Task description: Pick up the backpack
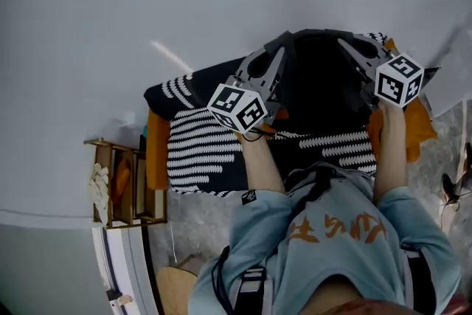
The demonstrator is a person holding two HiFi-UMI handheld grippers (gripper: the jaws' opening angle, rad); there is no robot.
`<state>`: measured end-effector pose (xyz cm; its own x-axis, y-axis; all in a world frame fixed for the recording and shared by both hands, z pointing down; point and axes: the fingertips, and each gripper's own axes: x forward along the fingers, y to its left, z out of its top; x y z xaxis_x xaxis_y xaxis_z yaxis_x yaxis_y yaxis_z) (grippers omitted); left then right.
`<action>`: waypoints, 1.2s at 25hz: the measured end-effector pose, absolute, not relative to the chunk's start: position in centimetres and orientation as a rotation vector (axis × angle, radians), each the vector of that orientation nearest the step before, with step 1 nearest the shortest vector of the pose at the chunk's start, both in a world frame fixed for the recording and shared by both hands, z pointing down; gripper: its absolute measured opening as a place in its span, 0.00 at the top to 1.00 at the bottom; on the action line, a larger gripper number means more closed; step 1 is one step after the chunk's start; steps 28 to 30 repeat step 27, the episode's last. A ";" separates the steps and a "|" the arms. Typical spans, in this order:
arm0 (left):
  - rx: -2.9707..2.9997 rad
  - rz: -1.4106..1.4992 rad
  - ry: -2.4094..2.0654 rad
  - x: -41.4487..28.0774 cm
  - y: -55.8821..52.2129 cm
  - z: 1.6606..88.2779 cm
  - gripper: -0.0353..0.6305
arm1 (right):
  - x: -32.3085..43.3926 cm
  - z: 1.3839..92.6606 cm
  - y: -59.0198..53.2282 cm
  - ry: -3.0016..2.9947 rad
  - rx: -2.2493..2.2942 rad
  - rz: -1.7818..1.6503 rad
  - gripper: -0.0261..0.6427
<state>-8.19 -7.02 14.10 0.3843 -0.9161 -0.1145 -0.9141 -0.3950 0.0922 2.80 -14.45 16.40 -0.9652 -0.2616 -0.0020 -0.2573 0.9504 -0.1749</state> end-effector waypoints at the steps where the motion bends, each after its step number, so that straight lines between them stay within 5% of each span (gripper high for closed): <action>1: 2.630 -0.232 -1.709 -8.2 -7.0 13.6 0.88 | 2.8 16.0 -14.5 3.069 -0.414 -0.261 0.89; 30: 2.674 -0.306 -1.710 -10.4 -5.1 13.1 0.88 | 0.4 16.2 -12.9 3.086 -0.484 -0.161 0.89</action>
